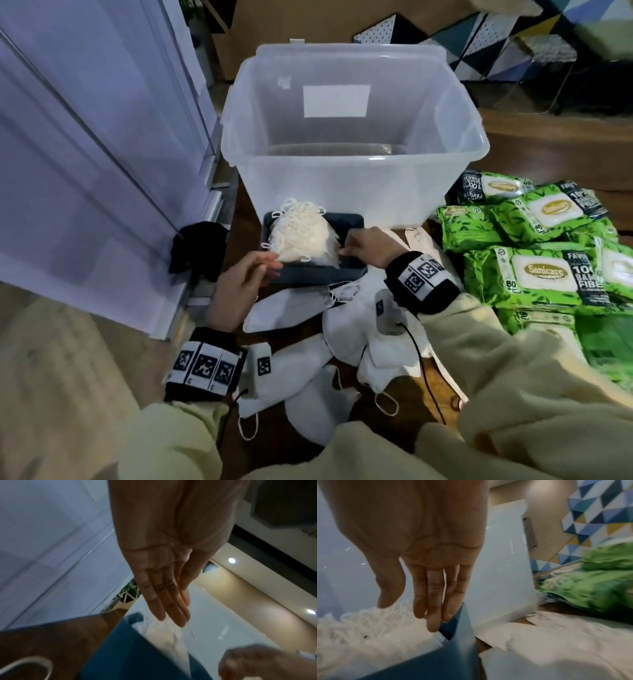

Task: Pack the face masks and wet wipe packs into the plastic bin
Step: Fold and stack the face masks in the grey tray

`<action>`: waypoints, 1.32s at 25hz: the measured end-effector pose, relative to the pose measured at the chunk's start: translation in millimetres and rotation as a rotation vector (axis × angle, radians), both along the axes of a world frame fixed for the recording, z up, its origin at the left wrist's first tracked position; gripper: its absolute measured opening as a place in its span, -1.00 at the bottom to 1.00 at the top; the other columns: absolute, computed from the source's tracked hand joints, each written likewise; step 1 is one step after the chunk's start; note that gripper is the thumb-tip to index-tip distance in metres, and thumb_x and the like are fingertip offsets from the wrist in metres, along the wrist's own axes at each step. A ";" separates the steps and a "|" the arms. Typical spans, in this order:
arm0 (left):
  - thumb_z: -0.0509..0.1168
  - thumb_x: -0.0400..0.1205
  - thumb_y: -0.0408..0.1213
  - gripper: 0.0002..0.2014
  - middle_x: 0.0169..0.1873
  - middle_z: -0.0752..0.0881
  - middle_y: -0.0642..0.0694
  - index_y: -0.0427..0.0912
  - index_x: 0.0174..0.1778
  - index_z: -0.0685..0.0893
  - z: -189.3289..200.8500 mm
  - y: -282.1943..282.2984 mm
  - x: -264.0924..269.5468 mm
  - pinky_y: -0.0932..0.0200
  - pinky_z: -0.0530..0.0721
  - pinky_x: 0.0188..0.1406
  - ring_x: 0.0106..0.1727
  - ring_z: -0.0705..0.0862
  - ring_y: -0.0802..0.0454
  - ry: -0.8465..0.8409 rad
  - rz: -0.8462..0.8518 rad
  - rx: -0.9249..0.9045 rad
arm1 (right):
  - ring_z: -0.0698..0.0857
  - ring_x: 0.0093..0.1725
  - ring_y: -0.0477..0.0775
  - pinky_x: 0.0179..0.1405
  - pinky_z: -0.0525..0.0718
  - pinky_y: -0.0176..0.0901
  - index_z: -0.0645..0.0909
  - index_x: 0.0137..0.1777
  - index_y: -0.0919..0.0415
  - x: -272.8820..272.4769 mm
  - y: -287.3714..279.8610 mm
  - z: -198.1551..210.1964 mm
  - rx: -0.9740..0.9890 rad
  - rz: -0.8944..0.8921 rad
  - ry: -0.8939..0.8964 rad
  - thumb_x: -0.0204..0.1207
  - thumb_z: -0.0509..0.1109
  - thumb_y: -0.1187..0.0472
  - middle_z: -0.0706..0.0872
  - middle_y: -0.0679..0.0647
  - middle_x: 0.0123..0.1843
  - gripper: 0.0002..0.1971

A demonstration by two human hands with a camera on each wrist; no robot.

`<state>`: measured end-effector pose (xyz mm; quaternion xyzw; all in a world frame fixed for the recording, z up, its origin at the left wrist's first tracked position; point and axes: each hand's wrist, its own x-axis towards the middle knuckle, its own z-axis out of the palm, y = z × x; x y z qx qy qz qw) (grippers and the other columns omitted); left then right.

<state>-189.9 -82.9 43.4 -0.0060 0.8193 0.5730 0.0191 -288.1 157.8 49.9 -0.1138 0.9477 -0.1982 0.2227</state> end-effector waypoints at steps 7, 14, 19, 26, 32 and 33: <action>0.10 0.67 -0.55 -0.75 -0.03 0.69 -0.18 -0.28 0.13 0.63 -56.2 73.8 28.2 0.49 0.57 -0.12 -0.10 0.68 -0.01 -0.355 -0.288 -0.200 | 0.68 -0.34 -0.34 -0.33 0.51 -0.60 0.60 -0.16 0.19 93.9 102.7 -25.8 -0.387 -0.333 0.045 0.51 0.36 0.41 0.75 0.12 -0.25 -0.89; 0.22 0.66 -0.41 -0.66 0.33 0.58 -0.22 -0.27 0.37 0.52 -66.2 149.5 23.4 0.25 0.38 0.33 0.37 0.53 -0.11 -0.192 -0.432 -0.422 | 0.65 0.18 0.26 0.16 0.57 0.01 0.61 0.15 0.35 165.8 165.9 -69.1 0.007 -0.372 0.026 0.54 0.35 0.31 0.68 0.27 0.17 -0.78; 0.37 0.55 -0.02 -0.15 0.64 -0.01 -0.21 -0.09 0.65 0.02 -74.4 203.2 30.0 -0.11 0.11 0.60 0.64 -0.01 -0.19 -0.143 -0.597 -0.725 | 0.25 0.52 0.26 0.49 0.37 0.07 0.15 0.53 0.35 198.3 160.9 -85.2 0.336 -0.196 0.003 0.52 0.32 -0.12 0.29 0.29 0.51 -0.25; 0.43 0.51 -0.05 0.01 0.62 -0.35 -0.27 0.09 0.65 -0.20 -90.5 224.3 32.0 -0.46 -0.08 0.52 0.63 -0.33 -0.31 -0.222 -0.806 -1.023 | 0.01 0.63 0.39 0.60 0.13 0.21 -0.07 0.62 0.35 204.1 145.4 -94.8 0.404 -0.224 -0.018 0.57 0.22 0.20 0.01 0.40 0.63 -0.28; 0.28 0.58 -0.41 -0.08 0.66 -0.23 -0.15 -0.07 0.64 -0.27 -74.8 200.8 52.8 -0.24 0.08 0.60 0.68 -0.16 -0.11 -0.229 -0.742 -0.865 | 0.66 0.00 0.26 0.03 0.71 0.17 0.18 0.53 0.36 193.1 170.9 -74.9 0.045 -0.413 0.141 0.55 0.20 0.41 0.64 0.35 0.11 -0.46; 0.26 0.56 -0.48 -0.09 0.67 -0.16 -0.15 -0.10 0.65 -0.25 -72.5 195.4 56.2 -0.18 0.11 0.61 0.68 -0.10 -0.09 -0.203 -0.696 -0.784 | 0.65 -0.18 0.23 -0.06 0.73 0.12 0.23 0.49 0.39 189.0 175.4 -68.8 -0.010 -0.459 0.193 0.52 0.19 0.47 0.68 0.35 -0.06 -0.48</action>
